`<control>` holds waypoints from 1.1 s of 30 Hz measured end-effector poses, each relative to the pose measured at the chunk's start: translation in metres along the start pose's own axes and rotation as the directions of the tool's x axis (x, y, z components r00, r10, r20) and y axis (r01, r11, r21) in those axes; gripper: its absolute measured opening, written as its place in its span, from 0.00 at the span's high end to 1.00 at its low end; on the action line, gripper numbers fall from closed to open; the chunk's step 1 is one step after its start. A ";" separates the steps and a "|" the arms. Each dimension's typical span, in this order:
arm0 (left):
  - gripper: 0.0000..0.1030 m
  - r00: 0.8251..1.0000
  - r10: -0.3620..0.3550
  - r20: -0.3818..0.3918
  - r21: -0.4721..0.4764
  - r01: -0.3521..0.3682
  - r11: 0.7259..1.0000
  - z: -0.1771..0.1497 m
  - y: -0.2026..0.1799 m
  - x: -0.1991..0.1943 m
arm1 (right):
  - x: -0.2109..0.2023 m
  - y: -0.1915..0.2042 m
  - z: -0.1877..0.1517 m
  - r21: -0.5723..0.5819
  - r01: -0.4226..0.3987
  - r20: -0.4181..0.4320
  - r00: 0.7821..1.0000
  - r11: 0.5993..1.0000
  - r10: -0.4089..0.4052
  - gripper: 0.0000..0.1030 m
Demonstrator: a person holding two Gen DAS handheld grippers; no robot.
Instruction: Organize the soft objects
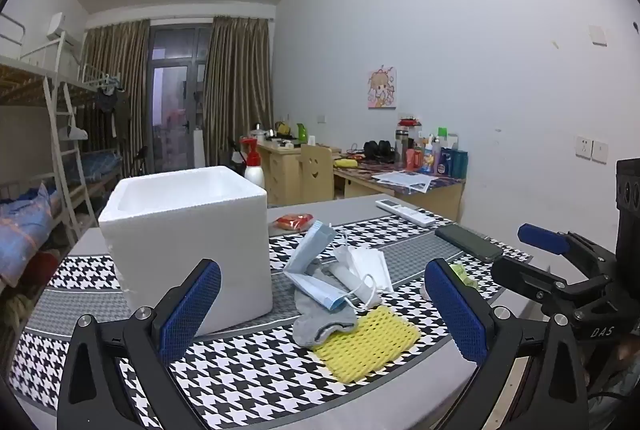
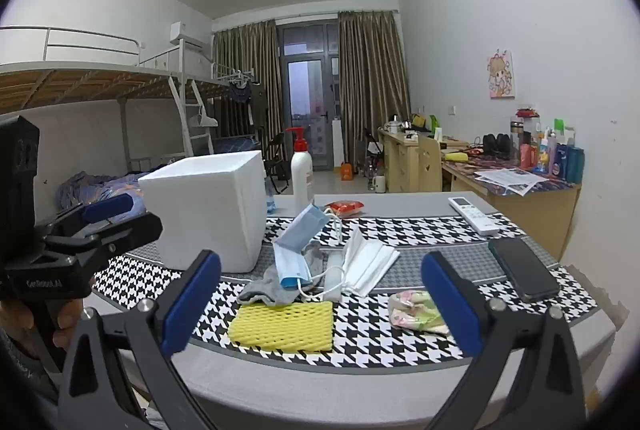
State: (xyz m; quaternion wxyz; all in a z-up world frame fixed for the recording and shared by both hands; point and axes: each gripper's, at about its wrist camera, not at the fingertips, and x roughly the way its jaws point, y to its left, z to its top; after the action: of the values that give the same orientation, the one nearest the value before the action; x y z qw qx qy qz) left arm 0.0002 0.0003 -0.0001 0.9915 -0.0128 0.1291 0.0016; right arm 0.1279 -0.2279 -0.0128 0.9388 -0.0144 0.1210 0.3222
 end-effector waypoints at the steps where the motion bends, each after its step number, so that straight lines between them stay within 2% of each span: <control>1: 0.01 1.000 0.003 0.000 0.001 -0.003 1.000 0.000 0.000 0.000 | 0.000 0.000 0.000 0.000 0.000 -0.001 1.000 1.000 0.000 0.01; 5: 0.01 1.000 0.001 -0.002 0.003 0.000 1.000 -0.001 -0.002 0.001 | 0.000 0.000 0.000 0.002 0.004 0.000 1.000 1.000 -0.004 0.01; 6: 0.01 1.000 0.008 0.026 0.003 -0.008 1.000 -0.002 -0.003 -0.009 | -0.001 0.000 0.000 0.002 0.004 0.000 1.000 1.000 -0.004 0.01; 8: 0.01 1.000 0.008 0.006 -0.026 -0.008 1.000 0.001 0.004 -0.001 | -0.001 0.000 0.000 0.001 0.007 -0.003 1.000 1.000 -0.007 0.01; 21: 0.01 0.999 0.032 0.007 -0.037 -0.032 0.999 0.001 0.004 -0.002 | 0.000 -0.003 0.001 0.002 0.007 -0.004 1.000 1.000 -0.007 0.01; 33: 0.01 1.000 0.030 0.009 -0.012 -0.030 0.999 0.001 0.001 -0.003 | -0.002 0.000 0.003 0.003 0.009 -0.008 1.000 1.000 -0.009 0.01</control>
State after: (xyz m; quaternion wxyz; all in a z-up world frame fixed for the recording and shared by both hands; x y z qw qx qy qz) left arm -0.0023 0.0016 0.0017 0.9919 -0.0166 0.1248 0.0173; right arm 0.1272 -0.2289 -0.0097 0.9398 -0.0149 0.1251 0.3177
